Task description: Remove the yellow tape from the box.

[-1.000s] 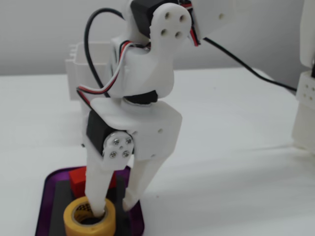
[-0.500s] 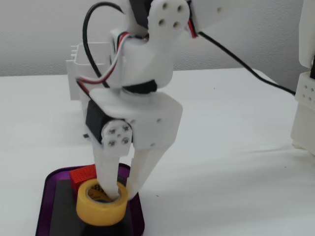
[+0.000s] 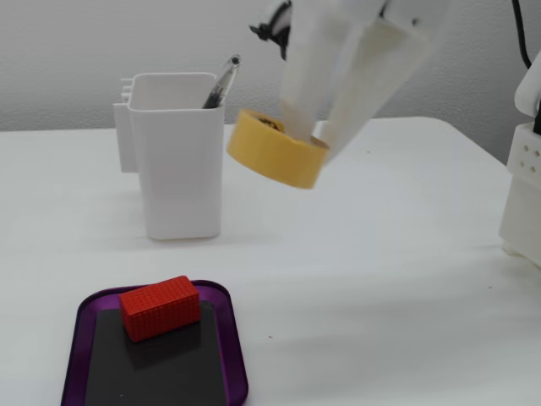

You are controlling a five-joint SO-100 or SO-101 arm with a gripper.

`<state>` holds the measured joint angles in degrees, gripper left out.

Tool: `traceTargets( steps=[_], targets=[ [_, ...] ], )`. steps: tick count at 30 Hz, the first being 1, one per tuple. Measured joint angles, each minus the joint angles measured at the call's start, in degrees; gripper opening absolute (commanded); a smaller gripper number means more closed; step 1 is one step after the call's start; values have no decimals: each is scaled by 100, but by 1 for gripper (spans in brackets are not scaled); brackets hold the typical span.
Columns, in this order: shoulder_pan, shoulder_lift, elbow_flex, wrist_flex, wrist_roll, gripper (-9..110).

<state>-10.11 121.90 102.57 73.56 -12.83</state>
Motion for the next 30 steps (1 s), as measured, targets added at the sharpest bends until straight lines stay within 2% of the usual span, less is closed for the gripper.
traceTargets(
  steps=[6, 10, 20, 27, 30],
  targets=[
    [-9, 879, 2707, -1345, 0, -1],
    [-18, 923, 3683, -2118, 0, -1],
    [835, 932, 4008, -2900, 0, 4],
    [870, 1055, 4025, -2848, 0, 5],
    [870, 1081, 3990, -2364, 9, 5]
  ],
)
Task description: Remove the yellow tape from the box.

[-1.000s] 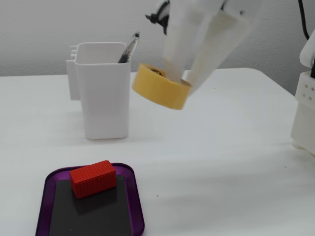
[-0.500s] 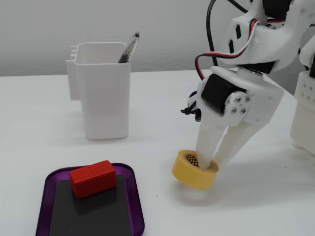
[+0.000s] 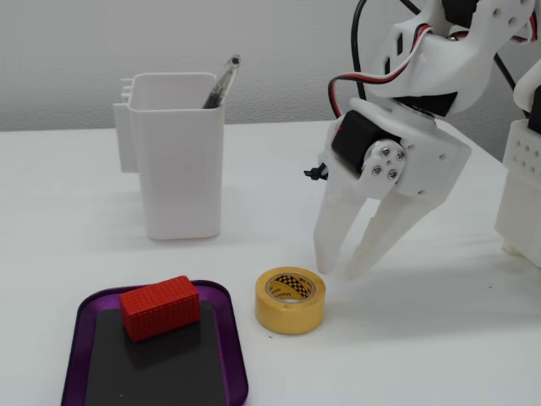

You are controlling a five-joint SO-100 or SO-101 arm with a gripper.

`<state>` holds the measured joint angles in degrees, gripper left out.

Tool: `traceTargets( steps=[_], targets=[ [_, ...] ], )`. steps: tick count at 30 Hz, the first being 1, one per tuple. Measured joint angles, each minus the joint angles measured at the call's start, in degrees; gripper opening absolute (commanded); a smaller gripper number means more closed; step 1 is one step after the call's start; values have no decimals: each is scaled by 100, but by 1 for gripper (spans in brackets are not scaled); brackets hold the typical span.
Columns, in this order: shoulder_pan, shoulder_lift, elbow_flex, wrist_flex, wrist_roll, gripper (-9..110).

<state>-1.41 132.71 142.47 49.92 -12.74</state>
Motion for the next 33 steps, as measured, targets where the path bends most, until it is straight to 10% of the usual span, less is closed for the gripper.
traceTargets(
  steps=[10, 20, 33],
  targets=[
    [9, 2180, -1433, 2382, 9, 5],
    [18, 5748, 396, 2487, -26, 9],
    [26, 5950, 2083, 2312, 1854, 9]
  ],
)
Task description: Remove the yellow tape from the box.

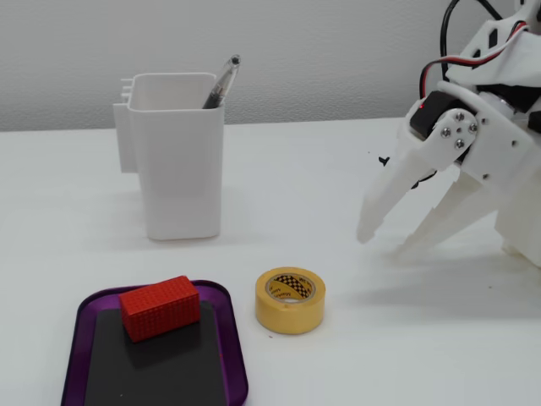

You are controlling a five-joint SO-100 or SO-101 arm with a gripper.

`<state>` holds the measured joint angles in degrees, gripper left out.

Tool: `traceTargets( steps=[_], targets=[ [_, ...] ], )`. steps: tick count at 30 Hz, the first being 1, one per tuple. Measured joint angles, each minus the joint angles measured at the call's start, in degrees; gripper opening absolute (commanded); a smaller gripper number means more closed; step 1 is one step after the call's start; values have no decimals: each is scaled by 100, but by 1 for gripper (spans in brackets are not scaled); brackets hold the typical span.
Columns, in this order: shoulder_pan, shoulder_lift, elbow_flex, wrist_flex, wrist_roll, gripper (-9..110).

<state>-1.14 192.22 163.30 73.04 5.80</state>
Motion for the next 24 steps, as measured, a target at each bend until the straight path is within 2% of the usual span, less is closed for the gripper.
traceTargets(
  steps=[5, 9, 24],
  targets=[
    [0, 0, 325, 0, -167, 8],
    [0, 0, 360, -9, -220, -1],
    [211, 0, 1292, -123, -220, 0]
  ],
)
